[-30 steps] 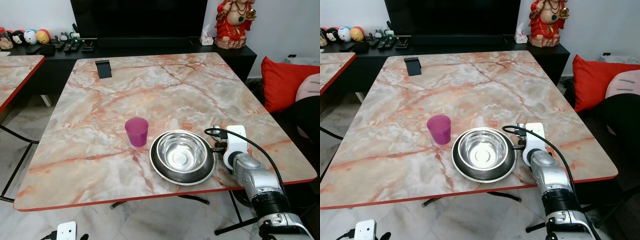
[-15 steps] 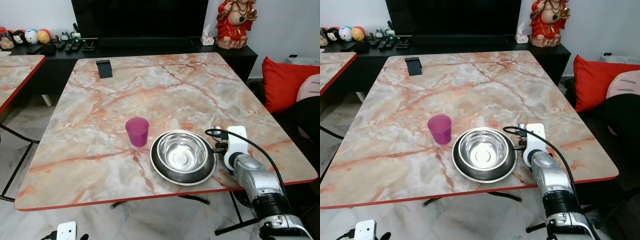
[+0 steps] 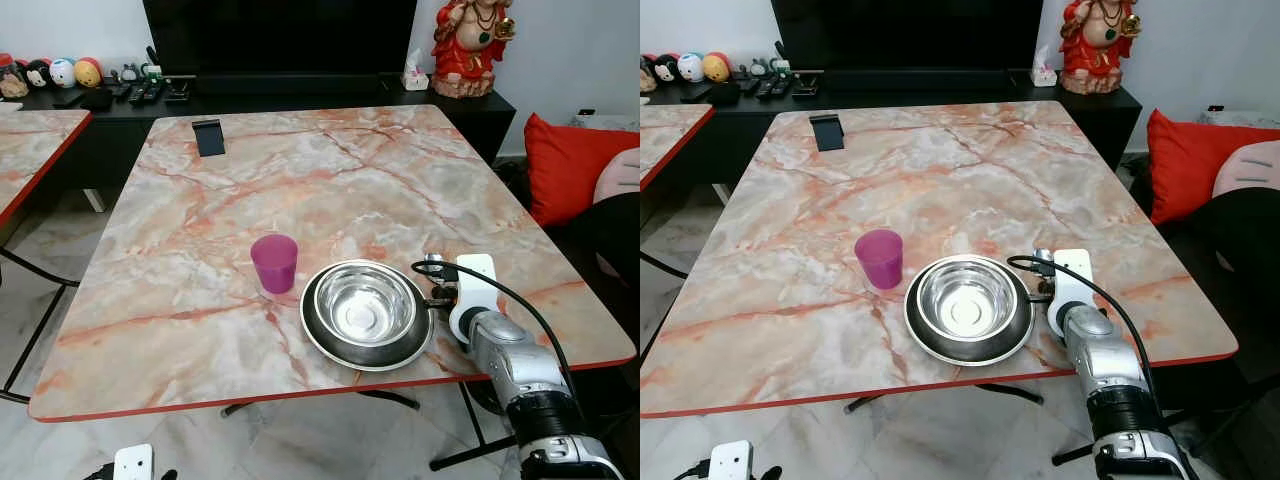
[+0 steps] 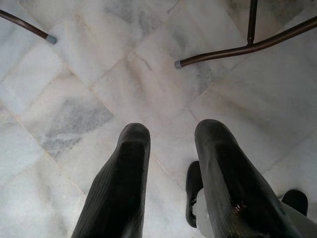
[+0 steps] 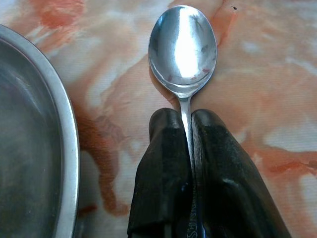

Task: Setting the table

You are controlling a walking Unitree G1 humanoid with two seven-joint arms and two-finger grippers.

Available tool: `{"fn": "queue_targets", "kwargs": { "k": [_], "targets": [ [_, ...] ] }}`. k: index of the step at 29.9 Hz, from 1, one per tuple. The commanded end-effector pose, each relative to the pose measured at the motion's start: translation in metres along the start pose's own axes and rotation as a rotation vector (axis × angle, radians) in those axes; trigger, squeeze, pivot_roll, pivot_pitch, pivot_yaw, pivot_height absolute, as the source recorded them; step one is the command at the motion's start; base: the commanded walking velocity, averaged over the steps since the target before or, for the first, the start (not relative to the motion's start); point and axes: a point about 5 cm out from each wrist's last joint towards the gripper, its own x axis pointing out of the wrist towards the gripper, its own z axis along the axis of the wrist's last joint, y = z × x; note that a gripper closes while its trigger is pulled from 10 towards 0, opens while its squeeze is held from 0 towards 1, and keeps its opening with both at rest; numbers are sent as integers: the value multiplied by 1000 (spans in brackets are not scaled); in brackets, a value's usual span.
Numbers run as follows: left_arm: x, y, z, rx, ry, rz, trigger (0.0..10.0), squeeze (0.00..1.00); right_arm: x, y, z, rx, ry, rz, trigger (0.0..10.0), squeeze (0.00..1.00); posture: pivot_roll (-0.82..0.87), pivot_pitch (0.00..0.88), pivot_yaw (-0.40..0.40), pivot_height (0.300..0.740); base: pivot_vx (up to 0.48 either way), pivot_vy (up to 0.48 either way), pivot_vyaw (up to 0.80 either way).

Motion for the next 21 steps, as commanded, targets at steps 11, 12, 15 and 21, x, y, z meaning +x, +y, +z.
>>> {"fn": "queue_targets", "kwargs": {
  "k": [11, 12, 15, 21],
  "targets": [
    [-2, 2, -7, 3, 43, 1, 10000, 0, -2, -4, 1, 6, -10, -6, 10000, 0, -35, 0, -6, 740, 0, 0, 0],
    [-2, 2, -7, 3, 43, 1, 10000, 0, -2, -4, 2, 12, -20, -11, 10000, 0, -35, 0, -5, 740, 0, 0, 0],
    [-2, 2, -8, 5, 44, 0, 10000, 0, -2, -6, 7, 22, -48, -13, 10000, 0, -36, 0, -5, 740, 0, 0, 0],
    [-2, 3, -8, 7, 46, 1, 10000, 0, -2, -6, 7, 21, -48, -15, 10000, 0, -38, 0, -4, 740, 0, 0, 0]
  ]
}}
